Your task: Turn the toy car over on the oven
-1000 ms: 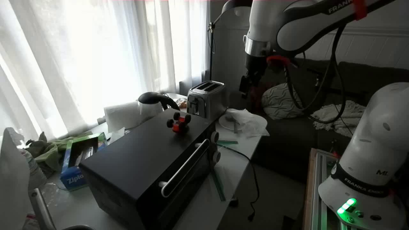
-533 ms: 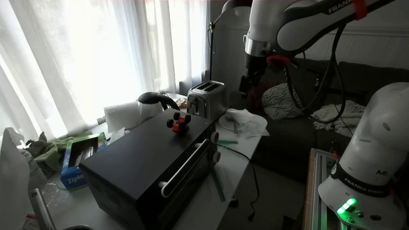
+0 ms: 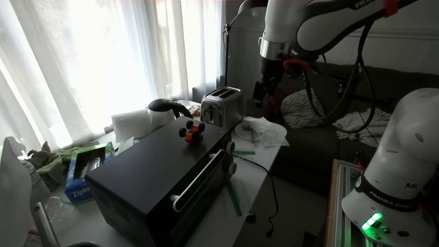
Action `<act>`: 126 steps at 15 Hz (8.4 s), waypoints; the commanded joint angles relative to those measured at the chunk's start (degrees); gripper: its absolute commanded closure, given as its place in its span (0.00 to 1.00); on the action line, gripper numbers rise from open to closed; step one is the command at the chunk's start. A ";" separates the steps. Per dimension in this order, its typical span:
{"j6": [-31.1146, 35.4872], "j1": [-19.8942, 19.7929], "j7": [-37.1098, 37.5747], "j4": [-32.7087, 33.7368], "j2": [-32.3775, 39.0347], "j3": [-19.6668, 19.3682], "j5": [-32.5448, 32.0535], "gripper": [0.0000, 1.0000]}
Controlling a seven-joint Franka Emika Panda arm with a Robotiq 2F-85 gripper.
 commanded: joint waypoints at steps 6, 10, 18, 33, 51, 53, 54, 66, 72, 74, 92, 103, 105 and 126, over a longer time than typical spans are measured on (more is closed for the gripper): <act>-10.57 4.27 21.33 8.56 2.92 5.50 13.80 0.00; -6.46 4.34 30.96 10.74 5.96 7.98 15.98 0.00; -4.38 6.42 32.61 11.45 9.21 7.89 14.87 0.00; -0.95 8.17 45.40 15.47 16.42 8.74 17.54 0.00; 7.92 10.65 60.77 23.04 28.78 6.80 20.08 0.00; 8.09 10.97 60.62 23.74 29.74 6.55 20.61 0.00; 7.92 11.19 60.27 24.06 30.13 6.41 20.95 0.00; 11.25 12.98 51.61 24.89 33.44 4.73 29.74 0.32; 12.77 13.03 49.30 24.43 32.71 4.40 30.76 0.76; 12.86 12.98 49.22 24.12 32.18 4.32 29.92 0.91; 7.52 12.47 51.97 21.23 25.76 4.16 28.31 0.04; 3.90 12.72 56.74 22.33 29.37 2.51 37.57 0.00; 3.78 12.79 56.71 22.52 30.40 2.47 39.69 0.00; 4.55 13.44 45.30 23.04 32.59 2.63 51.73 0.13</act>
